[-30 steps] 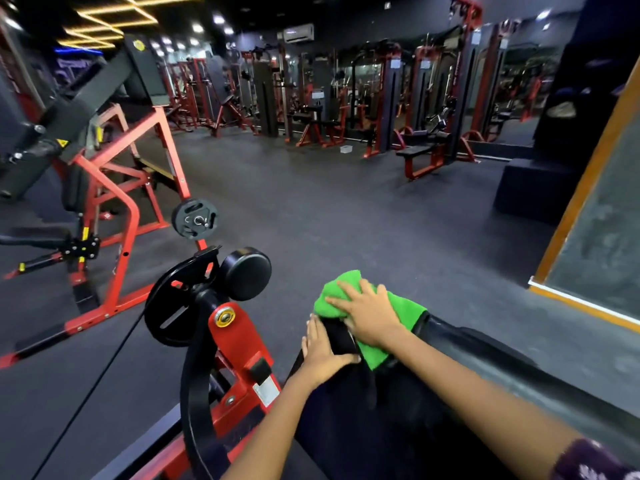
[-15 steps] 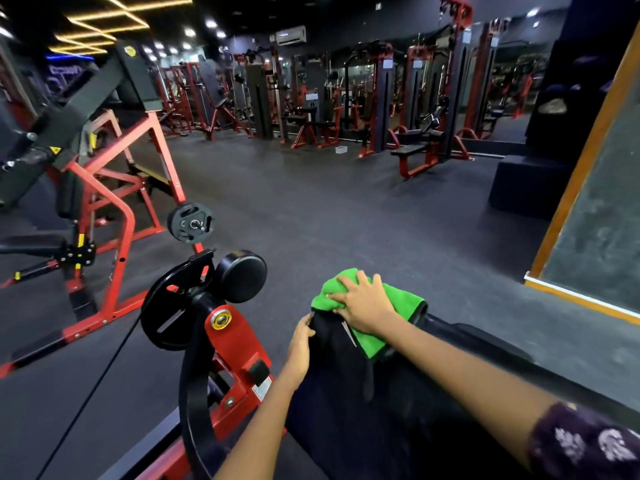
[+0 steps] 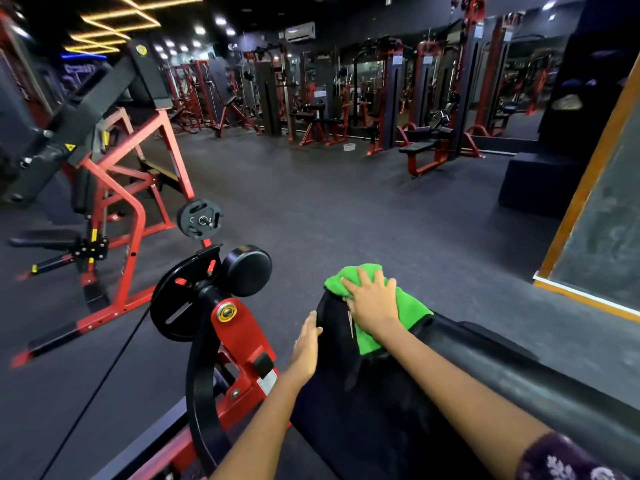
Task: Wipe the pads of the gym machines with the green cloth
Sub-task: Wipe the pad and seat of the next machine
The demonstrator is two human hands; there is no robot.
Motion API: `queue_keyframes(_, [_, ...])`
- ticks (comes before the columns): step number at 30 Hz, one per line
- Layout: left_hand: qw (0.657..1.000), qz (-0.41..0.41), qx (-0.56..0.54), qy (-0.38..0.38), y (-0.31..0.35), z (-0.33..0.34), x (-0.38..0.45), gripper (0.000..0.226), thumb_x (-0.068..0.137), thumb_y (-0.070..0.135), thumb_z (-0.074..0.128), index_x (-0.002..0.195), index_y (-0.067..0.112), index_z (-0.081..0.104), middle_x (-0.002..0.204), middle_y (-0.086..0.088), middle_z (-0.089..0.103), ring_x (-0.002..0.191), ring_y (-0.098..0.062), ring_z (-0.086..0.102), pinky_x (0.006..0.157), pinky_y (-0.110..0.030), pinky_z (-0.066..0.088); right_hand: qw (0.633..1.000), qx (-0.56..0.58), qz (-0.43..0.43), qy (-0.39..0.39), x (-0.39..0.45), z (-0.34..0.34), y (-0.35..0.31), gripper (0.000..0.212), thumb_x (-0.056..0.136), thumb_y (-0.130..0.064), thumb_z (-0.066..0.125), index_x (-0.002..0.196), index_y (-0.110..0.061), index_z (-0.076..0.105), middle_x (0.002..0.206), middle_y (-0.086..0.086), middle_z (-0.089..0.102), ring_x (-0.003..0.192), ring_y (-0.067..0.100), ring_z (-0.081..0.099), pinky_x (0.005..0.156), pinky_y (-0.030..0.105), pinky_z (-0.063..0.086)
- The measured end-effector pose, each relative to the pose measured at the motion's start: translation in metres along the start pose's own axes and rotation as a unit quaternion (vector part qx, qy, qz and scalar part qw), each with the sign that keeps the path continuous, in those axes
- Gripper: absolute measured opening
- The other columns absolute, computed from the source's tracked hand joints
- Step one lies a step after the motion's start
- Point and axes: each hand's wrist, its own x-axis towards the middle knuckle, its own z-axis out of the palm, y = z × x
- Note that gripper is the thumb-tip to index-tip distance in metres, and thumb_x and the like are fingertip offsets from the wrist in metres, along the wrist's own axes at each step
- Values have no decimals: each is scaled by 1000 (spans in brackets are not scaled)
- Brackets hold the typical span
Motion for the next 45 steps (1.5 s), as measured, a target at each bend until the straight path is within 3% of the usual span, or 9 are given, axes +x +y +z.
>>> queue_keyframes(3, [1000, 15, -23, 13, -3, -1, 3, 62, 89, 61, 35, 140, 28, 41, 135, 2, 50, 128, -16, 42, 116, -39, 22, 983, -67, -173, -10, -32, 13, -11, 53, 96, -33, 41, 147, -30, 27, 158, 6, 14, 138, 36, 21, 106, 55, 22])
queue_keyframes(6, [999, 38, 31, 13, 4, -2, -1, 44, 101, 28, 36, 144, 22, 32, 147, -1, 36, 131, -17, 40, 115, -36, 22, 959, -95, -264, -45, -59, 25, 3, 54, 93, -36, 47, 145, -34, 33, 157, 2, 20, 139, 33, 24, 106, 55, 24])
queue_keyframes(9, [964, 82, 250, -25, 8, -1, -4, 67, 98, 46, 39, 151, 20, 9, 158, 1, 9, 145, -17, 13, 118, -46, 10, 995, -47, -81, 16, -40, 7, 30, 50, 92, -44, 46, 141, -41, 37, 153, -2, 30, 133, 32, 34, 101, 49, 31])
queue_keyframes(12, [934, 101, 342, -31, 12, 8, -18, 73, 96, 56, 31, 152, 23, -4, 159, 0, -12, 146, -19, -8, 116, -49, -3, 991, 74, 97, -51, -19, -13, 39, 46, 97, -48, 36, 142, -39, 33, 153, 0, 26, 134, 33, 28, 103, 48, 28])
queue_keyframes(19, [912, 207, 354, -12, 40, 25, -14, 53, 103, 37, 21, 151, 24, 3, 158, 8, -10, 145, -9, -11, 115, -43, -11, 998, -42, -45, -16, -83, 5, 45, 61, 56, -57, 80, 113, -42, 66, 123, 0, 64, 98, 31, 63, 67, 44, 49])
queue_keyframes(23, [895, 228, 375, -83, 71, 34, -3, 50, 103, 36, 19, 151, 25, 9, 159, 10, -2, 145, -7, -7, 116, -39, -8, 993, 9, 113, -19, -79, -7, 68, 51, 93, -56, 40, 141, -41, 35, 145, -1, 40, 124, 32, 40, 91, 45, 37])
queue_keyframes(26, [917, 177, 339, -117, 73, 47, -3, 53, 103, 40, 20, 151, 21, 10, 159, 10, -1, 145, -8, -8, 117, -41, -9, 972, 36, 227, -53, -56, -17, 64, 49, 97, -54, 28, 138, -31, 39, 137, 3, 43, 124, 31, 36, 94, 45, 34])
queue_keyframes(32, [977, 142, 140, -76, 74, 45, 1, 46, 104, 34, 14, 149, 27, 17, 157, 7, 14, 145, -7, 4, 116, -29, -10, 989, 32, 131, -65, -4, -13, 26, 48, 98, -51, 25, 134, -24, 41, 139, 8, 41, 127, 33, 32, 98, 49, 28])
queue_keyframes(45, [925, 202, 309, -83, 64, 44, -7, 48, 103, 37, 17, 150, 26, 20, 158, 12, 9, 145, -6, -1, 118, -38, -3, 969, -17, 246, -24, -149, -19, 116, 51, 94, -60, 27, 140, -39, 37, 136, -2, 47, 121, 28, 41, 91, 40, 33])
